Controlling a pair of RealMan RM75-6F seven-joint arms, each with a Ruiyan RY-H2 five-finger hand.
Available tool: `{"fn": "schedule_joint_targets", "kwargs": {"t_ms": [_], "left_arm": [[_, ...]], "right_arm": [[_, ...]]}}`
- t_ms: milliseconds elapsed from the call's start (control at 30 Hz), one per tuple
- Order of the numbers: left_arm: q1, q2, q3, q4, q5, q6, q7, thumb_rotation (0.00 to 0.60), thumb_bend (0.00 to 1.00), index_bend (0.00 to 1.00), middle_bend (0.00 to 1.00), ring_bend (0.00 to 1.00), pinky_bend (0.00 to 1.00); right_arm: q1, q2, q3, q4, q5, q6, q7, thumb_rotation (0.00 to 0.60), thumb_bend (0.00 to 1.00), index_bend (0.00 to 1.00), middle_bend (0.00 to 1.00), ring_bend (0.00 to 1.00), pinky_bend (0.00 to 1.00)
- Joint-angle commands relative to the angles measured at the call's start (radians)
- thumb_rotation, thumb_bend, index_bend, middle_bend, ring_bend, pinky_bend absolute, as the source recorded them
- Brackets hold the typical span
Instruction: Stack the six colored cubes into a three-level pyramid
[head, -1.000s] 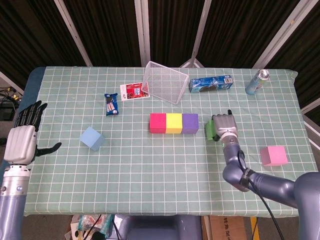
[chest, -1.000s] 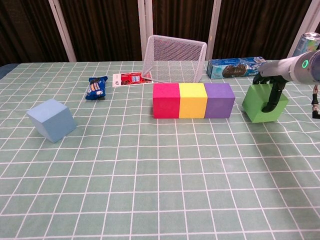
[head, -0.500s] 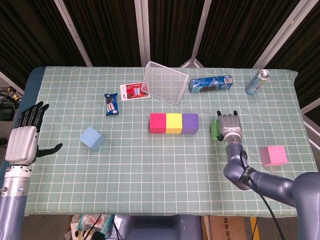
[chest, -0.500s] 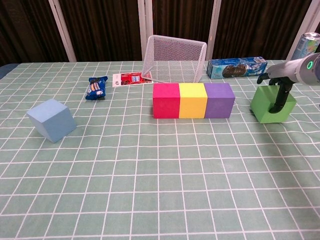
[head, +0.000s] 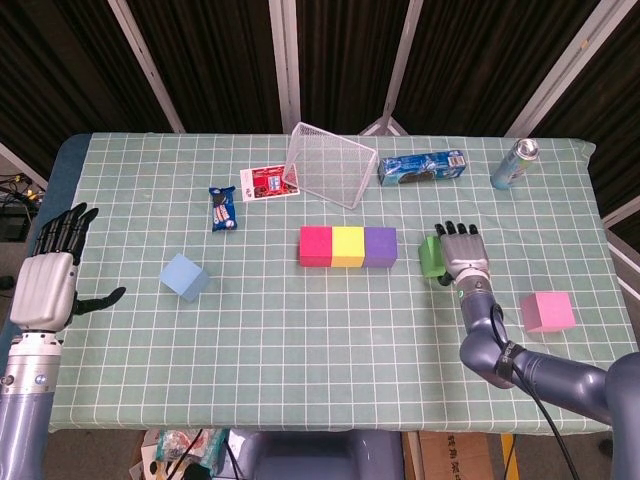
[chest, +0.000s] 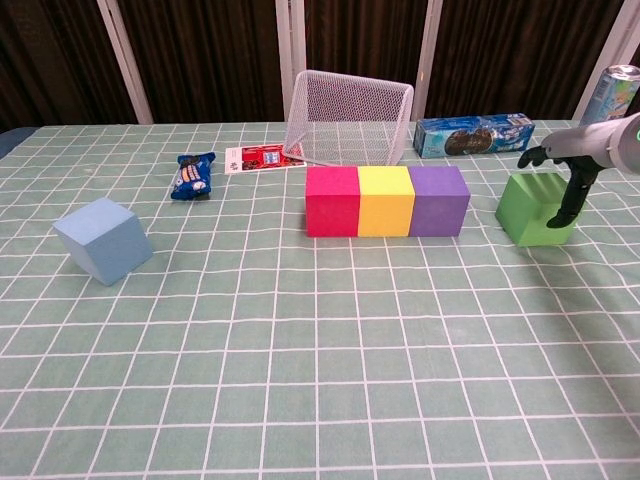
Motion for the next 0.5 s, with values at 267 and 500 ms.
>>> {"fn": "schedule_joint_targets", "kwargs": {"t_ms": [267, 500], "left_arm": [[0.000, -0.004, 0.004, -0.006, 0.014, 0.005, 0.007, 0.600, 0.10, 0.00, 0.00, 0.00, 0.00], [0.001, -0.009, 0.006, -0.006, 0.018, 0.010, 0.015, 0.600, 0.10, 0.00, 0.00, 0.00, 0.00]], "right_arm": [[-0.058, 0.052, 0.003, -0.007, -0.206, -0.099, 0.134, 0.600, 0.29, 0.00, 0.04, 0.02, 0.00], [-0.071, 0.055, -0.010, 0.029, -0.289, -0.136, 0.181, 0.600, 0.29, 0.00, 0.09, 0.05, 0.00]]}}
